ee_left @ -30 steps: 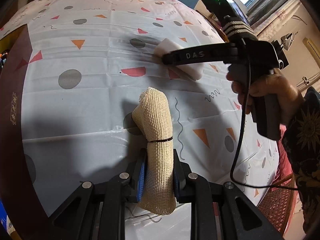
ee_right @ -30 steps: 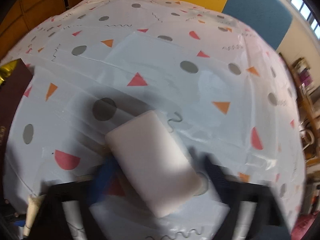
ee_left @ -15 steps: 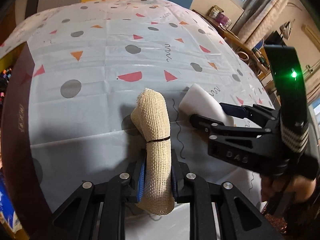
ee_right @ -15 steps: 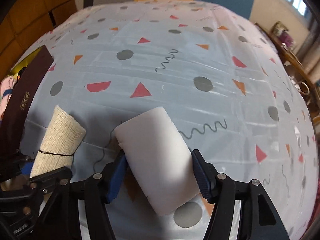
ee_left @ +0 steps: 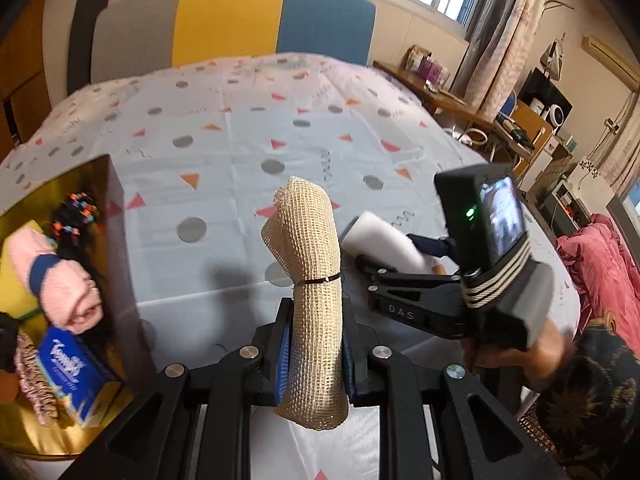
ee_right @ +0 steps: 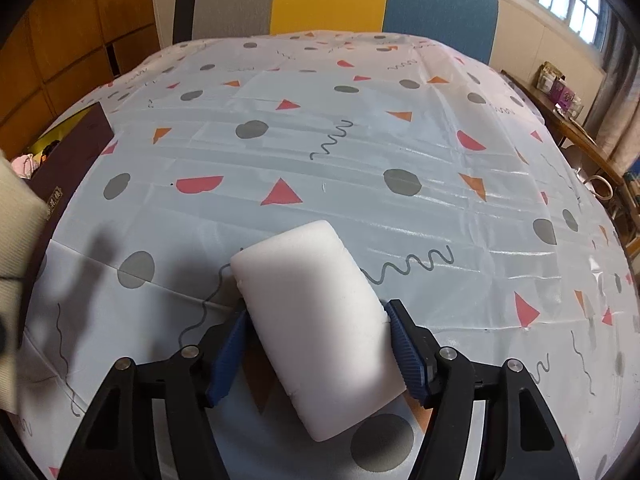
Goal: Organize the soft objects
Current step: 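Lift the beige cloth with the left tool while the right tool grasps the white sponge, then lower the beige cloth into the tray with the left tool and release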
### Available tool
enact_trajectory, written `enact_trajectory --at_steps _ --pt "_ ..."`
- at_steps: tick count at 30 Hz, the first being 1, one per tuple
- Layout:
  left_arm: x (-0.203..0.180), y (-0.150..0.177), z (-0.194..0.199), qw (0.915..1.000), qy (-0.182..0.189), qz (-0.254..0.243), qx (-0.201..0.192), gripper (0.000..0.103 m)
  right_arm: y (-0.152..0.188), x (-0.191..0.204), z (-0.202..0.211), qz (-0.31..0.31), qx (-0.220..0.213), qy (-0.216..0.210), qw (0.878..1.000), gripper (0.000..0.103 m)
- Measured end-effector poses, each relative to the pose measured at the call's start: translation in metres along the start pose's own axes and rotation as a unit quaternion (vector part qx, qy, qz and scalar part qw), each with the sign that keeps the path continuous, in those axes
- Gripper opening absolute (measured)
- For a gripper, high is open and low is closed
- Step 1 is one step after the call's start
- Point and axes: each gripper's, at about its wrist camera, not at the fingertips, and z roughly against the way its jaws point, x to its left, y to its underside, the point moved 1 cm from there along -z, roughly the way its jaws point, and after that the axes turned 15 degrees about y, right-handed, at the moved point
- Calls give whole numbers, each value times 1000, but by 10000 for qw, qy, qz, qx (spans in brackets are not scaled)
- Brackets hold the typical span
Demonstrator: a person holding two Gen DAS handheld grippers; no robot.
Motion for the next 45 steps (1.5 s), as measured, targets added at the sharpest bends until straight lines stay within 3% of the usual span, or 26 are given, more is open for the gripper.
enact_trajectory --at_steps 15,36,45 --pt "15 0 71 9970 -302 18 -707 20 4 3 1 -75 -289 130 9995 69" --pt "74 25 123 9907 -850 493 -943 20 5 2 0 -130 -295 211 9993 69" --pt "125 36 188 9782 -1196 921 -1423 20 5 3 0 -126 -299 224 9992 69"
